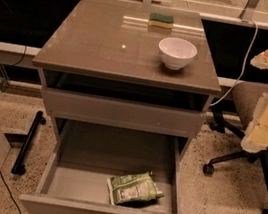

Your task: Pick green jalapeno chip bag from middle drawer and place on counter

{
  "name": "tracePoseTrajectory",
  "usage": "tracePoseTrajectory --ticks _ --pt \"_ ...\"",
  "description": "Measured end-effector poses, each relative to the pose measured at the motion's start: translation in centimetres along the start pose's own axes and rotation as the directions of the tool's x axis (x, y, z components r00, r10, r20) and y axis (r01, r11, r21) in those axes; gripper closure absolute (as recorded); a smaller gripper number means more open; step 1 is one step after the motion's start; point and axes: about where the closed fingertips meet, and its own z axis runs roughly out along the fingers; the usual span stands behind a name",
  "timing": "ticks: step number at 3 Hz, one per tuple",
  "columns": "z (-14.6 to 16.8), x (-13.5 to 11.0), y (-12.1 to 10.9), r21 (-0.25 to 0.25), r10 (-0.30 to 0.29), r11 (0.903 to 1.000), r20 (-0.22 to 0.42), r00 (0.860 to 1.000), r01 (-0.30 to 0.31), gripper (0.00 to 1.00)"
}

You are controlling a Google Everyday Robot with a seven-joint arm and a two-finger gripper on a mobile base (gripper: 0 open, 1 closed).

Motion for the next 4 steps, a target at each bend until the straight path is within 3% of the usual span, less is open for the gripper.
tracePoseTrajectory --ticks 2,4 --pt "0.9 -0.3 0.0 0.002 -0.006 1.0000 0.021 1.000 0.006 0.00" --pt "4.9 -0.7 0.4 -0.037 0.010 0.9993 0.145 0.989 -0.004 0.00"
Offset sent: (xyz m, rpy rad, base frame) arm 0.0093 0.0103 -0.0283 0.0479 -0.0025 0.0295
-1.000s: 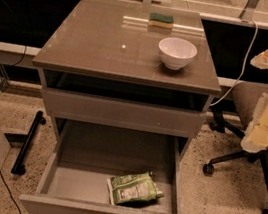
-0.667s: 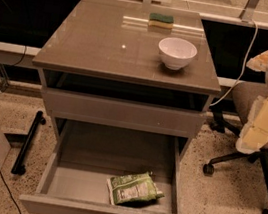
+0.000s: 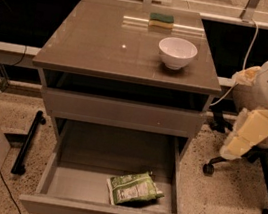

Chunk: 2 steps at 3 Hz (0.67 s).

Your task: Pick green jalapeno chip bag from middle drawer and place on counter

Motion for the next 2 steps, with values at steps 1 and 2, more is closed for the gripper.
tracePoseTrajectory --ticks 1,2 --pt "3.26 -0.02 -0.96 -0.029 0.034 0.9991 0.082 0.996 -0.032 0.00" --pt "3.26 -0.02 -0.96 -0.029 0.034 0.9991 0.082 0.996 -0.032 0.00"
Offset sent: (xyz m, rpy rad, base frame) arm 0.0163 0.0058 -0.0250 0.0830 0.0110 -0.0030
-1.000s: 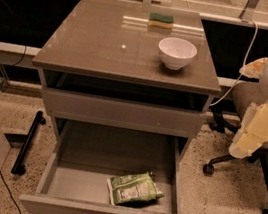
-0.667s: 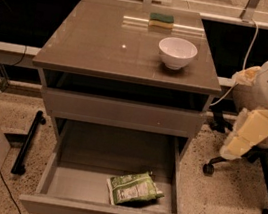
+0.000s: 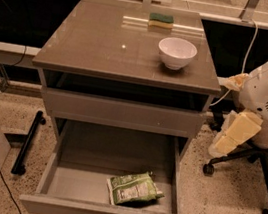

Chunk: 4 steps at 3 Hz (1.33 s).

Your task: Pick green jalapeno chip bag from middle drawer and place on counter

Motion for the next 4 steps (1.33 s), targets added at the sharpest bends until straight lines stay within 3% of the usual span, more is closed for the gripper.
tracePoseTrajectory --ticks 2,4 --pt "8.7 -0.6 1.6 -0.085 0.067 0.9943 0.029 0.997 -0.064 0.00" --pt "16.4 0.4 2.2 -0.179 0.110 0.9790 0.060 0.992 -0.097 0.00"
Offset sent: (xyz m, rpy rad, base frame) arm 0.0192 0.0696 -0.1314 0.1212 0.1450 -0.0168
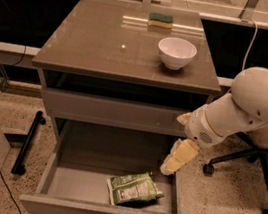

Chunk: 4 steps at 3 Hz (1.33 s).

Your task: Pick green jalapeno chip bag from middle drawer and place on counter

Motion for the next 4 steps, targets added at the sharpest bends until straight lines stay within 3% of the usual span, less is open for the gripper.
tracePoseTrajectory --ticks 2,4 --pt "1.8 -0.3 0.1 -0.006 0.021 0.9998 0.001 1.000 -0.021 0.00" --pt "7.0 0.5 -1.0 -0.040 0.096 0.9948 0.053 0.994 -0.094 0.00"
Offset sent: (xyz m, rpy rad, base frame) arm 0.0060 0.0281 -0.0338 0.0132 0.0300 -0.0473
